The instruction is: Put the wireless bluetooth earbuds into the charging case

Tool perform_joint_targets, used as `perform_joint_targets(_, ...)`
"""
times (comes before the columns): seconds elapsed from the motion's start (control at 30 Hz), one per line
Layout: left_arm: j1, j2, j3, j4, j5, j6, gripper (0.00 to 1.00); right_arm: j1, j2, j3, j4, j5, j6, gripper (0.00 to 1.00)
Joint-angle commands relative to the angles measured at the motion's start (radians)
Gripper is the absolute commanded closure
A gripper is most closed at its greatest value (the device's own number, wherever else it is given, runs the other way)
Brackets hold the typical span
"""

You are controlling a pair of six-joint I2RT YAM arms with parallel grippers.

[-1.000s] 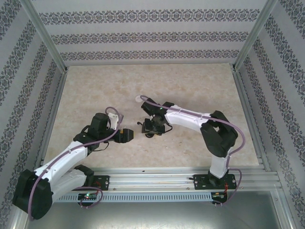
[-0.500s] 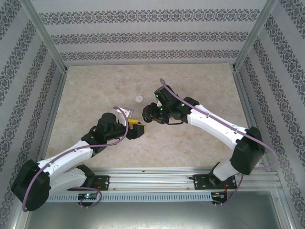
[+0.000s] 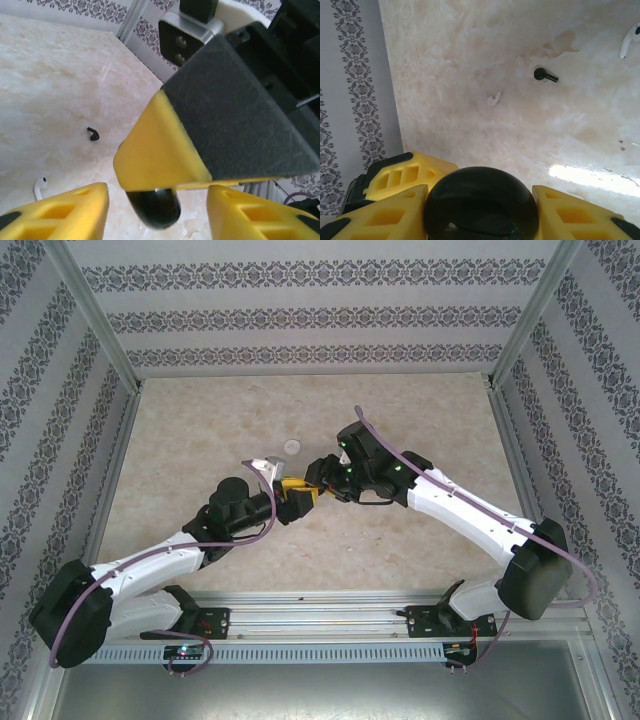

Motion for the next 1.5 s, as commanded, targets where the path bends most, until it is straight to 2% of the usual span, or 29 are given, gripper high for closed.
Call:
perform_joint_targets(0.0, -0.011, 0.021, 0.031, 0.114, -0.009, -0.059, 0.51, -0.008, -0.038, -0.029, 0.057, -0.023, 0.043, 0.61)
perform_joint_targets(0.23, -0.011, 0.064, 0.039, 0.150, -0.016, -0.087, 0.58, -0.008, -0.051, -0.032, 0.070, -0.034, 0.056, 0.60)
perform_joint_targets(0.47, -0.011, 0.113, 0.047, 0.224, -0.006, -0.134, 0.76, -0.008, -0.055, -0.047, 0.098, -0.054, 0.072, 0.60)
perform_joint_targets(0.53, -0.011, 0.113, 0.051, 0.221, -0.002, -0.137, 0.80, -0.010, -0.058, -0.051, 0.099, -0.053, 0.063, 0.56)
perform_joint_targets(0.67, -0.010, 0.074, 0.048, 0.180, -0.007, -0.122, 0.84, -0.022, -0.099, -0.073, 0.144, -0.051, 0.025, 0.41)
perform_joint_targets(0.83, 0.000, 0.001, 0.082, 0.070, 0.015, -0.117, 0.91, -0.080, -0.221, -0.147, 0.280, -0.079, -0.012, 0.36)
perform_joint_targets(0.93, 0.009, -0.022, 0.132, 0.023, 0.084, -0.137, 0.92, -0.126, -0.308, -0.214, 0.383, -0.108, -0.022, 0.36)
perform_joint_targets(1.07, 0.010, -0.037, 0.148, 0.053, 0.135, -0.211, 0.93, -0.142, -0.388, -0.270, 0.441, -0.104, -0.063, 0.39)
perform_joint_targets(1.23, 0.010, -0.021, 0.157, 0.136, 0.177, -0.318, 0.94, -0.152, -0.365, -0.272, 0.553, -0.210, -0.054, 0.48)
perform_joint_targets(1.47, 0.017, -0.047, 0.167, 0.161, 0.135, -0.383, 0.94, -0.164, -0.303, -0.283, 0.694, -0.318, 0.061, 0.52)
